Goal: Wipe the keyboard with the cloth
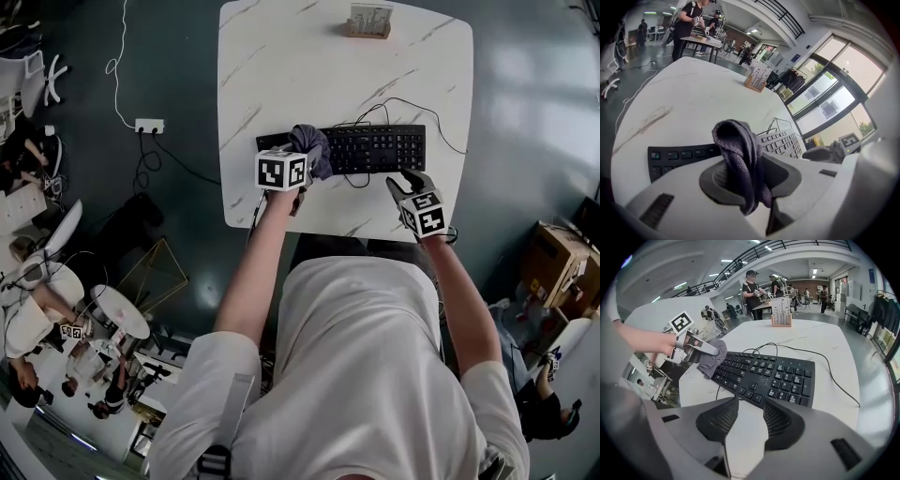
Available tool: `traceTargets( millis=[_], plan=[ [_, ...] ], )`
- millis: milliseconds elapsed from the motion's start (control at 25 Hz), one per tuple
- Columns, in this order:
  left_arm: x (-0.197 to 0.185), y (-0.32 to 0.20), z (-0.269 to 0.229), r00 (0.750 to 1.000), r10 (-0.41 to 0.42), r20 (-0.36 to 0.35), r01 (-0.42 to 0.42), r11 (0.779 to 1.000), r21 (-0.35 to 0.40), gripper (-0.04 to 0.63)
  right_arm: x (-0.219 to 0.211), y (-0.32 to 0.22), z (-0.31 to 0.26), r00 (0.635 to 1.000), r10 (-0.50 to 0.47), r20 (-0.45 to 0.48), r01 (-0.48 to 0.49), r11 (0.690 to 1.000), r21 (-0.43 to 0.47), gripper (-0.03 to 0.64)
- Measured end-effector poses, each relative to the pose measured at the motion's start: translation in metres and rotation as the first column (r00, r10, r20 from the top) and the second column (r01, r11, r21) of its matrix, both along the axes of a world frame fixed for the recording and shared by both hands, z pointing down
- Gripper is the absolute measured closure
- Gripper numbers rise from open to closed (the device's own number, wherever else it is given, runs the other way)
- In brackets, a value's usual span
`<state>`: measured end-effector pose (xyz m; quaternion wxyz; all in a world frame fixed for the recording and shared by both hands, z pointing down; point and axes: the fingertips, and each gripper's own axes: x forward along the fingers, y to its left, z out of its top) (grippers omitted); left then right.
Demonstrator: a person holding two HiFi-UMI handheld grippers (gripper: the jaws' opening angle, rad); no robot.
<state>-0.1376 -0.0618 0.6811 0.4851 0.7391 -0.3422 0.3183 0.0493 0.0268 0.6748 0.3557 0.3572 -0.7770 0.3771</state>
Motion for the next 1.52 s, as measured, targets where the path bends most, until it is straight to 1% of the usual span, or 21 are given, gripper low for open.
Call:
traceTargets(
  millis=[440,800,1040,1200,1520],
  plan=[
    [-0.025,0.0,0.001,1.0,-0.01,-0.014,0.01,1.0,0.002,0.471,-0.017,-0.002,-0.003,1.0,-0.009,-0.019,0.009,1.0,0.004,0.456],
    [-0.068,0.0,0.002,0.998,-0.056,-0.002,0.056,0.998,0.013,0.471,-0.044,-0.002,-0.004,1.0,-0.019,-0.016,0.019,1.0,0.01,0.456],
    [-0.09,0.002,0.002,0.996,-0.085,-0.006,0.085,0.996,0.009,0.471,-0.052,0.001,-0.005,1.0,-0.022,-0.021,0.022,1.0,0.011,0.456],
    [-0.1,0.002,0.002,0.995,-0.097,0.001,0.097,0.995,0.017,0.471,-0.054,0.001,-0.005,0.999,-0.025,-0.03,0.025,1.0,0.01,0.456],
    [-0.108,0.003,0.001,0.993,-0.118,-0.025,0.118,0.993,0.012,0.471,-0.059,-0.004,-0.008,0.999,-0.014,-0.04,0.015,1.0,0.011,0.456]
  ],
)
